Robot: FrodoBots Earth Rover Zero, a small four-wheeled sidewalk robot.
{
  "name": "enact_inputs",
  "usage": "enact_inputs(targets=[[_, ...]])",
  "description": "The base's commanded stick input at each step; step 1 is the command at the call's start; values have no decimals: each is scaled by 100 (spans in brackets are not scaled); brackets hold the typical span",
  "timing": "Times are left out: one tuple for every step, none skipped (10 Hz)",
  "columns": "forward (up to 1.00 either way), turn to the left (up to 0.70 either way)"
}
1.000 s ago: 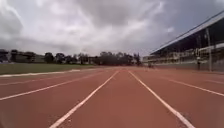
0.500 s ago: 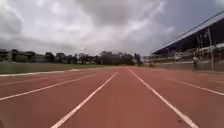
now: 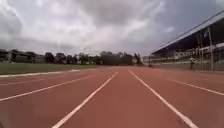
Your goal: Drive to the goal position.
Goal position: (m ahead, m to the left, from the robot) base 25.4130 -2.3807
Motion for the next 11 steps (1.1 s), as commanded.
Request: enact_inputs(targets=[[60, 0], [60, 0], [60, 0], [60, 0], [60, 0], [60, 0], [60, 0], [60, 0], [60, 0], [60, 0], [60, 0]])
